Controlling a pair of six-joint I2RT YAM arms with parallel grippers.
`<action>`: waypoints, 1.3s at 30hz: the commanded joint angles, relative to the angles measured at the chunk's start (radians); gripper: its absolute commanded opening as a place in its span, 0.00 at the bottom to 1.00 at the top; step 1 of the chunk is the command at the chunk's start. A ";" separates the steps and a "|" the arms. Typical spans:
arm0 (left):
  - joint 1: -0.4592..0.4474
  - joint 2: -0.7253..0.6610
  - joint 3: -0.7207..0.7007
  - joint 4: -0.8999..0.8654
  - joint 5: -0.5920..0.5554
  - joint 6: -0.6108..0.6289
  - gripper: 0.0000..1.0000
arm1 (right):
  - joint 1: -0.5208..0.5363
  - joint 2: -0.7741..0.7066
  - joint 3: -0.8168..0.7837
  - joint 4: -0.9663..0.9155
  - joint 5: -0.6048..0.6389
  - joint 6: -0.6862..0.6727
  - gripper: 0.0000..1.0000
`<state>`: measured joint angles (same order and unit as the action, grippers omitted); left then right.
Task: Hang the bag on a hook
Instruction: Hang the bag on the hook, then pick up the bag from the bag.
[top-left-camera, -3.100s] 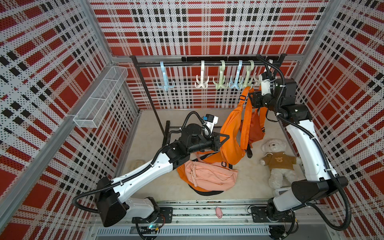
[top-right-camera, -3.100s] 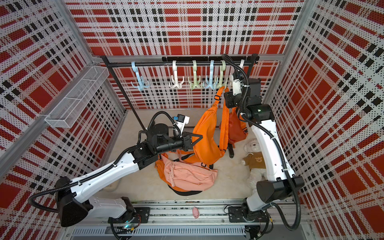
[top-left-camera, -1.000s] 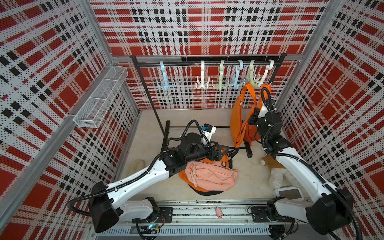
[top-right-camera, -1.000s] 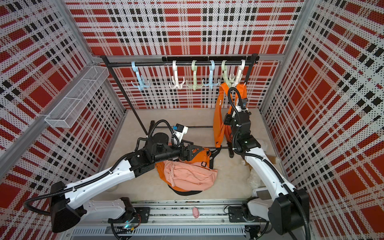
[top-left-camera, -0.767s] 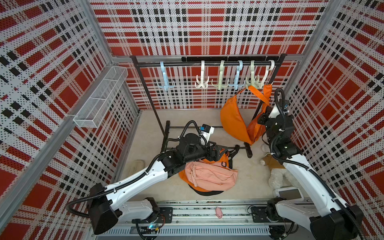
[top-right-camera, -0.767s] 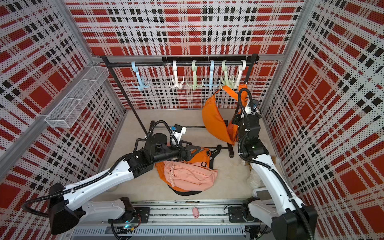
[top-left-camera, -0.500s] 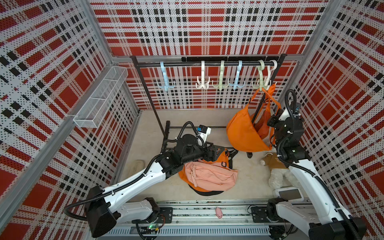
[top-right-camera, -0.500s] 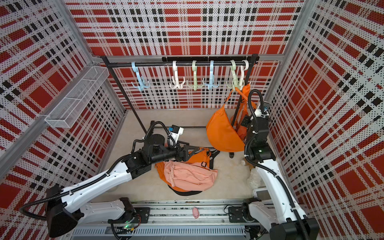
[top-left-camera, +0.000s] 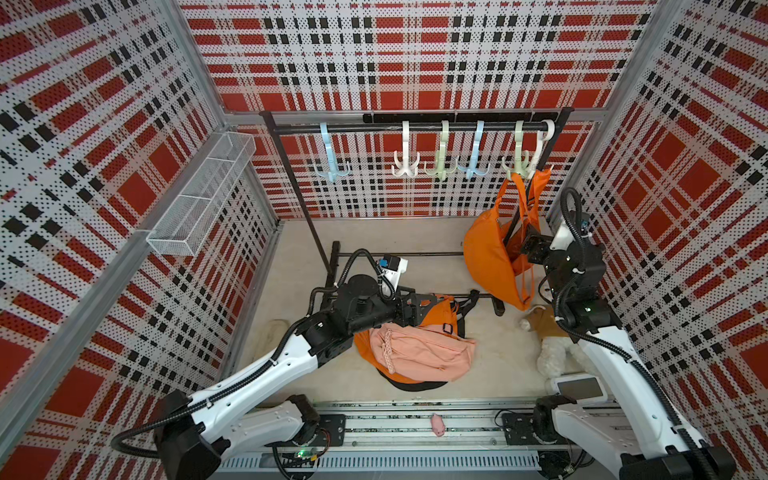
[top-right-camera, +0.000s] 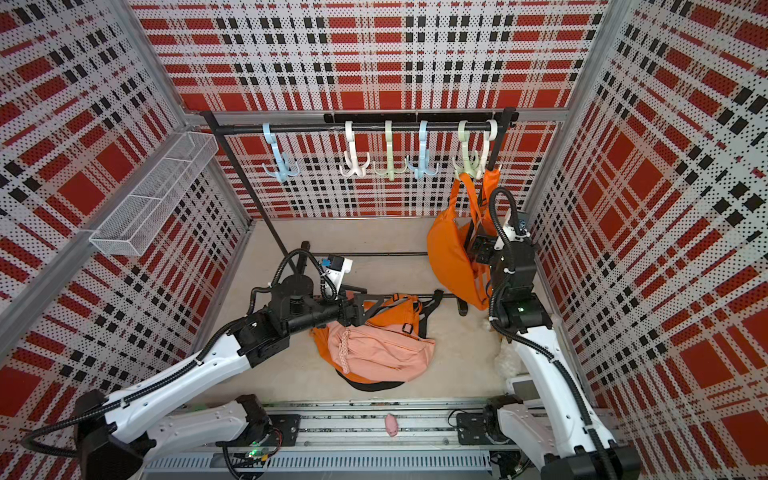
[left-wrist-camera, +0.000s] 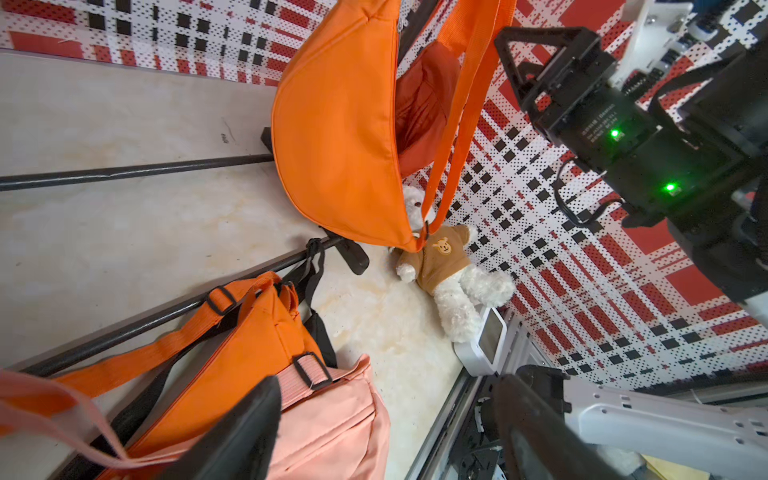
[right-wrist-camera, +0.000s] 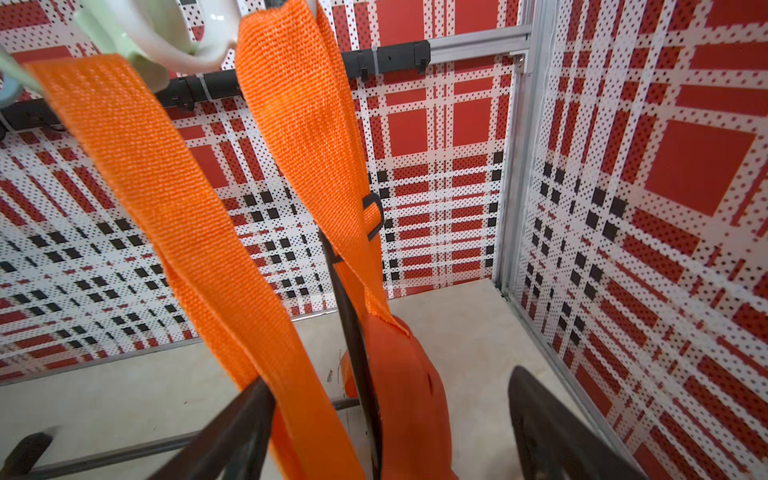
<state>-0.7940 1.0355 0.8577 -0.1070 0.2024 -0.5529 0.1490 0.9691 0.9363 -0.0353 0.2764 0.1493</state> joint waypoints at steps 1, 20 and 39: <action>0.047 -0.075 -0.051 -0.008 0.001 -0.041 0.83 | 0.000 -0.076 -0.023 -0.022 -0.051 -0.001 1.00; 0.361 -0.510 -0.311 -0.184 0.001 -0.226 0.86 | 0.661 -0.124 -0.037 -0.532 -0.215 -0.150 1.00; 0.692 -0.657 -0.319 -0.263 0.241 -0.284 0.86 | 0.985 0.489 -0.017 -0.453 -0.073 -0.078 1.00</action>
<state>-0.1078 0.3904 0.4904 -0.3351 0.4210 -0.8581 1.1210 1.4296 0.9012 -0.5491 0.1505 0.0639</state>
